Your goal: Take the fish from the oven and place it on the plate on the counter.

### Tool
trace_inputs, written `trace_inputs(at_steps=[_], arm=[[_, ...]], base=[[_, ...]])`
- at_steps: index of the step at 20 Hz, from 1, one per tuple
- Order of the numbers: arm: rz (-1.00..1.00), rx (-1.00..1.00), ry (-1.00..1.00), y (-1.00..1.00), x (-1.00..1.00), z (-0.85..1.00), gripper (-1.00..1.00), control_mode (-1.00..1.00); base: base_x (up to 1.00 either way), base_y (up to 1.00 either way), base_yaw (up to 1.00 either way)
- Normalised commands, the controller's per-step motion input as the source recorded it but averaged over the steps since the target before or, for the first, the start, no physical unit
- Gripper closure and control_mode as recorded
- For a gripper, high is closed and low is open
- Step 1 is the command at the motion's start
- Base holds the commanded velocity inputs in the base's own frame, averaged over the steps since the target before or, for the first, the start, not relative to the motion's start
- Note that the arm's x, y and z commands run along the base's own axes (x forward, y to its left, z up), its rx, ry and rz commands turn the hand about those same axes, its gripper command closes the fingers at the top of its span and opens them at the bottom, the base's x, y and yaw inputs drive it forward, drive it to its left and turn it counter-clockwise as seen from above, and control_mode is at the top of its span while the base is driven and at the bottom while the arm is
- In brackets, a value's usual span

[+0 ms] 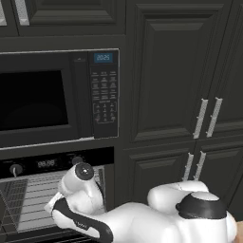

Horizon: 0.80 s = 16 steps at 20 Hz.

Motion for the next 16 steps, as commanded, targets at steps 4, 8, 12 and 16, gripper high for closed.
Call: trace_inputs(at_steps=[4,8,12,16], arm=[[-0.32,0.11,0.37,-0.16,0.54,-0.01,-1.0,-1.0],[-0.32,0.02,0.38,0.02,0.59,-0.11,-1.0,-1.0],[-0.28,0.0,0.41,0.01,0.25,0.0,-1.0,-1.0],[-0.21,-0.01,0.32,0.0,0.02,0.0,-1.0,-1.0]], base=[[0.0,0.0,0.0],[0.0,0.0,0.0],[0.0,0.0,0.0],[0.0,0.0,0.0]])
